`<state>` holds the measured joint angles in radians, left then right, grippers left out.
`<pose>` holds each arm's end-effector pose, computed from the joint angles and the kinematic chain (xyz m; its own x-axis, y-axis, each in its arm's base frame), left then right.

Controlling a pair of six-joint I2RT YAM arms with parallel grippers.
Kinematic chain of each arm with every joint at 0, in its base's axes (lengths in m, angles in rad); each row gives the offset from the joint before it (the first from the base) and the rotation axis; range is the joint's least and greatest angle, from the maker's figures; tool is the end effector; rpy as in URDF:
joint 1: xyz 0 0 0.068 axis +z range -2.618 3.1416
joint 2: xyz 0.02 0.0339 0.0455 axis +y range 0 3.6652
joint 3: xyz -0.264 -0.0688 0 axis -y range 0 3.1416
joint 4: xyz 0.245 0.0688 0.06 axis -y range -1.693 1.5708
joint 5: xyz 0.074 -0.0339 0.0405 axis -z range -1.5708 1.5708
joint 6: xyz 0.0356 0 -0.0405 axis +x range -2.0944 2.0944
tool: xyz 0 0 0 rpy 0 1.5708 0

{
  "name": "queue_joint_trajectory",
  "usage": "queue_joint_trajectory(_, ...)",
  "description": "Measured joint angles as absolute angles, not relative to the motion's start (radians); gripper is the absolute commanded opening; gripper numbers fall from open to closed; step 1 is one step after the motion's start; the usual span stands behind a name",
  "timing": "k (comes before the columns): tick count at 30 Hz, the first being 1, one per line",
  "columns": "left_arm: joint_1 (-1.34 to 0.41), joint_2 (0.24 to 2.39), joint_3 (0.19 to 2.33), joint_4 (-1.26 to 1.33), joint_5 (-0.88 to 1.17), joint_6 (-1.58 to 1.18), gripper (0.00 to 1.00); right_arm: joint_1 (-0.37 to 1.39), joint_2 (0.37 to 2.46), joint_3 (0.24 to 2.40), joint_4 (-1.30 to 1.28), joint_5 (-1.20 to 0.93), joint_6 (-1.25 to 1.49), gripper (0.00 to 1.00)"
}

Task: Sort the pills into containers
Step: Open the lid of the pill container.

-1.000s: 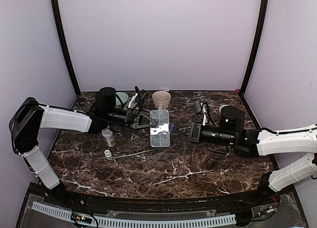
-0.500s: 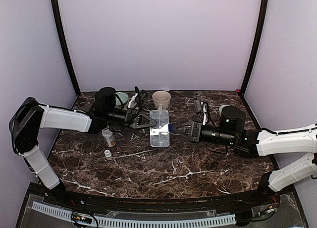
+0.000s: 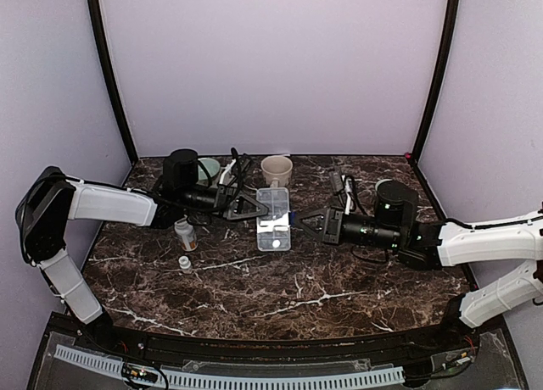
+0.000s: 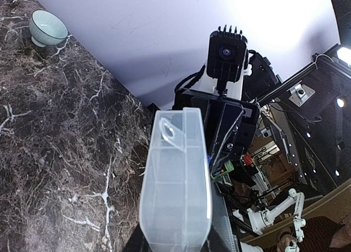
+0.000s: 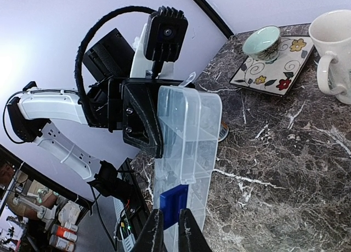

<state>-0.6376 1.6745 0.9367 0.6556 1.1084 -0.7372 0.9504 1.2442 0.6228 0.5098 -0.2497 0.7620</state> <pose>0.2691 -0.2390 0.2483 -0.7091 0.1522 -0.6885 0.6829 -0.0949 -0.7244 0.1540 0.2307 0.2576 -0.6897 0.1854 -0.7000 -0.6290 0.3255 0.7060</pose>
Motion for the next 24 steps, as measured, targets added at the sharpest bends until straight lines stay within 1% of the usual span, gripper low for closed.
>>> queue_joint_trajectory(3, -0.638, 1.674, 0.937, 0.656, 1.109, -0.737, 0.00, 0.952, 1.249, 0.629, 0.505, -0.250, 0.757, 0.19)
queue_joint_trajectory(10, -0.638, 1.674, 0.936, 0.656, 1.109, -0.737, 0.00, 0.956, 1.251, 0.632, 0.485, -0.249, 0.754, 0.22)
queue_joint_trajectory(24, -0.638, 1.674, 0.936, 0.656, 1.110, -0.737, 0.00, 0.956, 1.238, 0.632, 0.462, -0.242, 0.752, 0.25)
